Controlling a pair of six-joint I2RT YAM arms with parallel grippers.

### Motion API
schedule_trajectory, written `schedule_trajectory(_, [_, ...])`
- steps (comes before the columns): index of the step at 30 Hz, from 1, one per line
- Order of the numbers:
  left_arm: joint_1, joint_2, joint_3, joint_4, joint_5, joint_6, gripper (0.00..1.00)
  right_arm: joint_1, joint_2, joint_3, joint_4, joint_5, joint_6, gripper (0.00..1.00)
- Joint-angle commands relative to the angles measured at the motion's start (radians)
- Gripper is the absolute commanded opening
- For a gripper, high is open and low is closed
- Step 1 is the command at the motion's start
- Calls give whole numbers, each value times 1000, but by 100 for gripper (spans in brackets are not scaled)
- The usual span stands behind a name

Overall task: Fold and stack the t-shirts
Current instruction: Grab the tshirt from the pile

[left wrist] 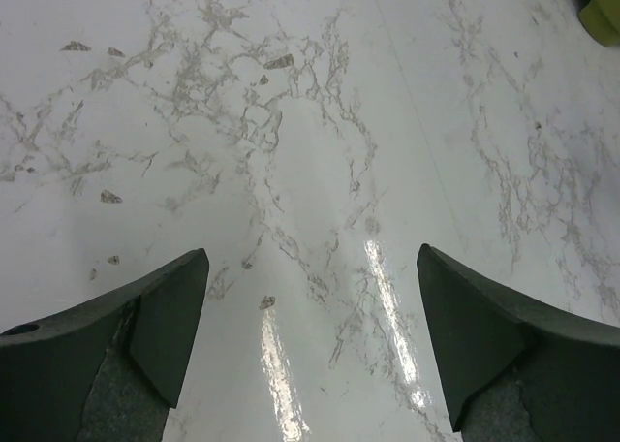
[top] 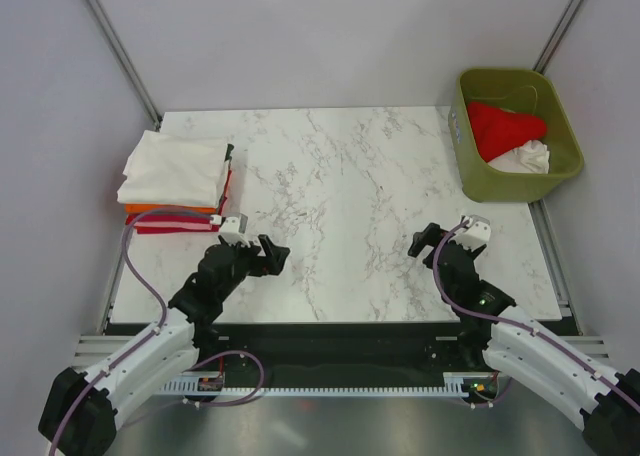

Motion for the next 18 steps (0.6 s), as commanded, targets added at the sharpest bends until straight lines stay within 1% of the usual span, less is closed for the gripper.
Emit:
schedule_trajectory(1, [-3,30,25,47,4,19,95,0,1,14,-4,59,53,98])
schedule_trajectory(2, [-3,37,28,45,6,21,95,0,-7,20,-23,94,65,98])
schedule_trajectory(5, [-3,28,27,45,9,22,95,0,-41,17,-1,79,34,98])
schedule_trajectory(7, [-3,22,22,45,7,24,95,0,-68,21,18,23,-64,98])
schedule_trajectory(8, [-3,13,21,45,7,24,95,-1,-70,59,-2,3,-88,98])
schedule_trajectory(10, [-3,10,18,47,4,25,95,-1,-46,138,-53,24,-97,96])
schedule_trajectory(11, [-3,5,16,50,3,25,95,-1,-23,240,-103,38,-102,95])
schedule_trajectory(13, [-3,11,19,52,1,27,95,-4,84,363,-146,79,-140,95])
schedule_trajectory(14, [-3,13,21,50,1,28,95,-9,127,497,-196,101,-151,95])
schedule_trajectory(15, [-3,19,22,50,0,28,95,-15,223,567,-226,121,-154,95])
schedule_trajectory(16, [-3,19,21,50,1,28,95,-32,268,634,-253,154,-157,96])
schedule_trajectory(17, [-3,20,21,50,1,25,95,-44,314,758,-299,162,-169,98])
schedule_trajectory(18, [-3,20,22,48,0,24,95,-59,354,813,-316,167,-174,98])
